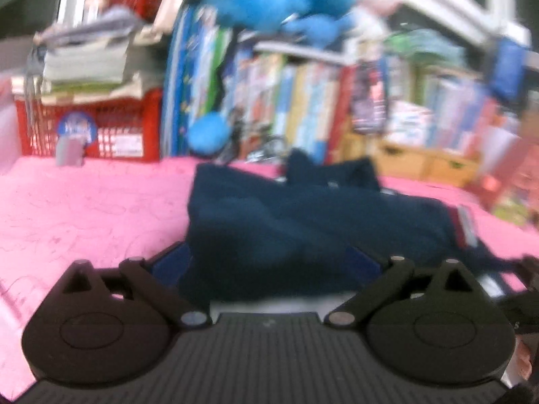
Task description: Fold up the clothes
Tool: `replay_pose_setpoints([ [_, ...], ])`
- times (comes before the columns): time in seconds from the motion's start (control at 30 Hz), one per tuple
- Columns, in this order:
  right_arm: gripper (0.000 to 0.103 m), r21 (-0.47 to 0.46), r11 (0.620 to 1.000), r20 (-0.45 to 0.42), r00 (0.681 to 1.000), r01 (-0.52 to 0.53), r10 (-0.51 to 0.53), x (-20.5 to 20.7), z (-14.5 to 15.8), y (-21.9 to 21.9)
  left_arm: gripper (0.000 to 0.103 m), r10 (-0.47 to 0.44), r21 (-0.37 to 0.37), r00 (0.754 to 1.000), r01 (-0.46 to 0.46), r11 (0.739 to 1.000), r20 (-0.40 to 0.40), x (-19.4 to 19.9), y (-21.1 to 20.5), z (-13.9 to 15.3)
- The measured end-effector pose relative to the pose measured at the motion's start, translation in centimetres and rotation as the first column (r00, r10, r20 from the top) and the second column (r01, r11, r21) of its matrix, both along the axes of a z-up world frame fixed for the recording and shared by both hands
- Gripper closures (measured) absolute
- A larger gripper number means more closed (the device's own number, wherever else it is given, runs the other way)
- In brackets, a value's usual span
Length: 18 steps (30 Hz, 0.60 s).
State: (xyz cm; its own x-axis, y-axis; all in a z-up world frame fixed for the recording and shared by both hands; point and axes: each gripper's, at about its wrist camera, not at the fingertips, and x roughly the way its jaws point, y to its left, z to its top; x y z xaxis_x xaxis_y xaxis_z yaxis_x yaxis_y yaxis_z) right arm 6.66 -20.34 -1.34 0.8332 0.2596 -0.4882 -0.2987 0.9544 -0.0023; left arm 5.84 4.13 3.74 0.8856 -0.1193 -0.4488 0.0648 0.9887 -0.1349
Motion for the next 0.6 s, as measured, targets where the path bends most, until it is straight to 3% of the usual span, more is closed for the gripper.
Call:
replay_pose_setpoints([
  [0.17, 0.000, 0.067, 0.997, 0.079, 0.997, -0.030, 0.025, -10.0, 1.2, -0.4, 0.001, -0.018, -0.019, 0.999, 0.019, 1.000, 0.040, -8.6, -1.9, -1.1],
  [0.33, 0.000, 0.184, 0.979, 0.129, 0.986, 0.083, -0.107, -18.3, 0.6, -1.4, 0.001, -0.028, -0.039, 0.999, 0.029, 0.999, 0.023, -15.3, -3.7, -2.7],
  [0.5, 0.000, 0.209, 0.967, 0.145, 0.973, 0.146, -0.178, -24.2, 0.1, -2.4, 0.001, -0.072, 0.007, 0.997, 0.072, 0.997, 0.015, -18.0, -4.5, -3.0],
  [0.6, 0.000, 0.229, 0.962, 0.111, 0.978, 0.150, -0.179, -25.0, -0.1, -2.8, 0.001, -0.086, 0.040, 0.996, 0.086, 0.996, 0.007, -18.5, -5.0, -3.3],
])
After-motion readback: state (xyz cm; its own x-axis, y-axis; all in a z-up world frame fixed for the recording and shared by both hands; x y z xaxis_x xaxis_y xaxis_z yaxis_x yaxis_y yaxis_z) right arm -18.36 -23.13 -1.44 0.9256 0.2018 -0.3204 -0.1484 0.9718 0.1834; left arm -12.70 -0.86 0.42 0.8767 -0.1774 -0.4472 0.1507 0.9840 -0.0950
